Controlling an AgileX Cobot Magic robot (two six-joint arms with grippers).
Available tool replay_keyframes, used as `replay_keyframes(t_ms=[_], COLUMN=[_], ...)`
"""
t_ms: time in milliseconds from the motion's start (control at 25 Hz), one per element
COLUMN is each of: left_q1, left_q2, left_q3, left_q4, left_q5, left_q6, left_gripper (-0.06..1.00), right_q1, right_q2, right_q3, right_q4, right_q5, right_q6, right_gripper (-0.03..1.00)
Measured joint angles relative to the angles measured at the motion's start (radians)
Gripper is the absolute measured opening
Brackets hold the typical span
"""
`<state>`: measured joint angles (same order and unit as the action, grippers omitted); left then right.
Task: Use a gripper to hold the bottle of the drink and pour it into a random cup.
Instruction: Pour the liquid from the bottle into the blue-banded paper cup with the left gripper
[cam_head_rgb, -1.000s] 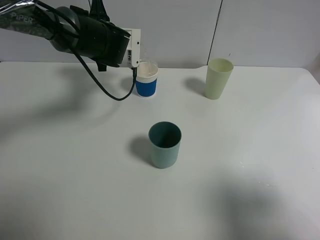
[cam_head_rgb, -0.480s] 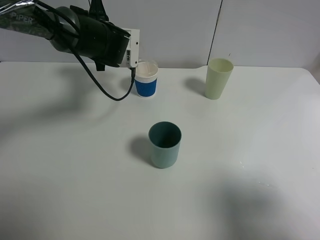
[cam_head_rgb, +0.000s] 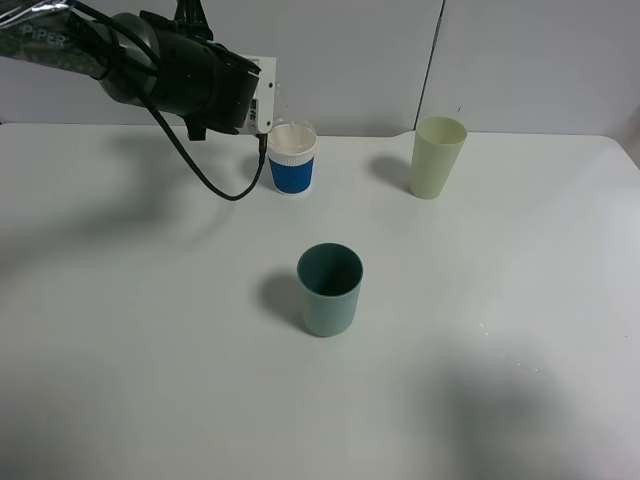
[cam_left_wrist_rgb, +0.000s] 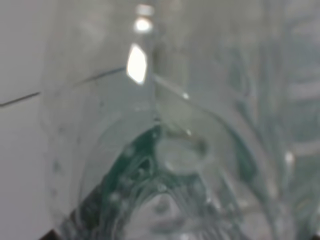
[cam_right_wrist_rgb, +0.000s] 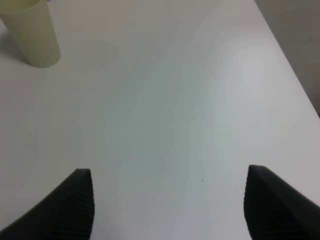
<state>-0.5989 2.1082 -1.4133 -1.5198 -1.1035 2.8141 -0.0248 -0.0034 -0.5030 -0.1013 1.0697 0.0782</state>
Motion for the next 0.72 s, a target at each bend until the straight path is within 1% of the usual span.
replay_keyframes(t_ms=[720], left_q1=[0.000], left_q2=[0.000], left_q3=[0.000], left_q4=[0.000], left_q5=[-0.001], left_q6=[0.010], left_gripper=[0.43], right_q1=[0.000], right_q2=[0.000], right_q3=[0.000], right_q4=[0.000], right_q5=[0.000], right_q6=[0.003], right_gripper=[0.63])
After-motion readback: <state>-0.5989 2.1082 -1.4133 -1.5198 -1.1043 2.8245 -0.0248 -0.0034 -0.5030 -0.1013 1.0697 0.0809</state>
